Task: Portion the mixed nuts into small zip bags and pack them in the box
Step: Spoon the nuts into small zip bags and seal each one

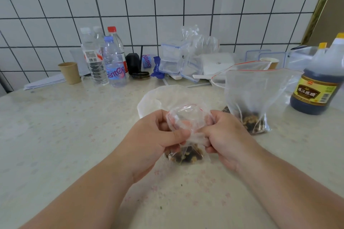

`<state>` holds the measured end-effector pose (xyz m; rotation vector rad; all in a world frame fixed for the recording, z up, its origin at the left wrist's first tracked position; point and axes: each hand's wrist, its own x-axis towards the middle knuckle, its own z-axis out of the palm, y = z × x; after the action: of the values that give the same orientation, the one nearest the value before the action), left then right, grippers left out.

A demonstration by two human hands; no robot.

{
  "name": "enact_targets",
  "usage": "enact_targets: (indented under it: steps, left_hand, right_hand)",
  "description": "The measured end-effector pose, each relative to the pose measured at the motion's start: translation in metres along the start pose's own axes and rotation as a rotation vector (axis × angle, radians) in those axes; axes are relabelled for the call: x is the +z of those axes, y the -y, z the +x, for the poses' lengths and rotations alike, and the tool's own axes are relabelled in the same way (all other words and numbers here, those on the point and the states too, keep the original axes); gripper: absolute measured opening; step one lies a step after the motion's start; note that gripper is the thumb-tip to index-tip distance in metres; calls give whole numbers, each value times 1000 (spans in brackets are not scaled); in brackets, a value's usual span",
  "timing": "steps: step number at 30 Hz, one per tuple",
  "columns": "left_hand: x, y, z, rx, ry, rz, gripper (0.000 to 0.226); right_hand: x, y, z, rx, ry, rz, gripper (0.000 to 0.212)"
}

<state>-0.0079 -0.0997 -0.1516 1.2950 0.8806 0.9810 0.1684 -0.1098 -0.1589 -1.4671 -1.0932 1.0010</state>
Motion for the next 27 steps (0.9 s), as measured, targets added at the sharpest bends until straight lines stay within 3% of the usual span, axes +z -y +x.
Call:
enact_targets:
  steps: [2, 5, 8, 11, 15, 17, 23, 25, 27]
  left_hand:
    - [0, 0, 1, 45, -80, 100, 34]
    - [-2, 0, 3, 68, -218, 209, 35]
    - [-5, -1, 3, 74, -294, 260, 35]
    - [-3, 0, 3, 64, -321, 235, 34]
    - [0, 4, 4, 42, -317, 245, 33]
    - [0, 4, 4, 34, -310, 246, 41]
    - [-6, 0, 7, 38, -301, 212, 30]
    - [-8, -1, 7, 58, -340, 288, 24]
    - [-9, -1, 6, 75, -375, 361, 22]
  right_hand:
    - [0, 3, 0, 52, 42, 147, 30]
    - [-6, 10, 0, 147, 198, 481, 13]
    - [-12, 12, -2, 123, 390, 653, 24]
    - [-6, 9, -3, 54, 397, 548, 30]
    - [4, 3, 1, 3, 267, 411, 34]
    - [5, -3, 4, -20, 154, 246, 43]
    - [-8, -6, 2, -116, -13, -425, 19]
    - [-10, -3, 0, -138, 12, -443, 15]
    - [-11, 3, -2, -97, 69, -246, 9]
